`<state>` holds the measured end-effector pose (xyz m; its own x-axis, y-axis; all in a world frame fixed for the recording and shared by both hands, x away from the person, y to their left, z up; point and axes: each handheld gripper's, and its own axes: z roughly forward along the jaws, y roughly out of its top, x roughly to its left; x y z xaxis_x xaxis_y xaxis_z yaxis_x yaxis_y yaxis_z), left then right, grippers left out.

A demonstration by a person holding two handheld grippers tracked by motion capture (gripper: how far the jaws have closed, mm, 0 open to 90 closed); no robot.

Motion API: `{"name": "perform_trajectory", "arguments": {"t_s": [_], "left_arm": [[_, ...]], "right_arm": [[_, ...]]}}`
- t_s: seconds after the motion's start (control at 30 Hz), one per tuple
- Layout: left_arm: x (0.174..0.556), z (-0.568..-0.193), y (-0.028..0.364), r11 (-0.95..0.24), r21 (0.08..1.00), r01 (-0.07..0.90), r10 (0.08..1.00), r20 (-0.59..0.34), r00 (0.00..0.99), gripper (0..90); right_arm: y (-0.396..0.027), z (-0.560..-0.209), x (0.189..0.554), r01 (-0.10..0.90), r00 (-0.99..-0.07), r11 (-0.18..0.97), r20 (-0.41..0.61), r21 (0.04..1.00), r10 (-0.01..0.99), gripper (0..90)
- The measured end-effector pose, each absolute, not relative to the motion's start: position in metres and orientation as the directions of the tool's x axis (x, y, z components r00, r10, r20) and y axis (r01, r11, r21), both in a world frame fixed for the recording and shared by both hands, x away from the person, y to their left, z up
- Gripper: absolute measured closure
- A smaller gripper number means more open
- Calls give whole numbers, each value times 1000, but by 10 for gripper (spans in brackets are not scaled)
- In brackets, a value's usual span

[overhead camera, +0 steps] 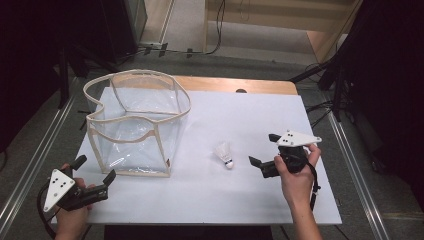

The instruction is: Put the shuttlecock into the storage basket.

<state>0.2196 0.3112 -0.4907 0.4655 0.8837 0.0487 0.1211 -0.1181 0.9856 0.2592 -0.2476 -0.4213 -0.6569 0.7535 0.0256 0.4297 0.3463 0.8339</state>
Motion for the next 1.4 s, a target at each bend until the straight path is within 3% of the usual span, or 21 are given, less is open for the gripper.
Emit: {"name": "perform_trajectory", "arguments": {"t_s": [0.43,0.93,1.4], "left_arm": [[219,-491,310,-121,985,122,879,49,475,0],[220,-491,310,-120,984,130,877,44,478,0],[222,-492,309,-127,982,142,876,43,480,0]], "right_arm": [[-224,-419,272,479,-678,401,38,781,734,0],[-194,-446,283,581,-647,416,86,700,758,0],[-186,-470,279,617,-645,421,121,665,755,0]]}}
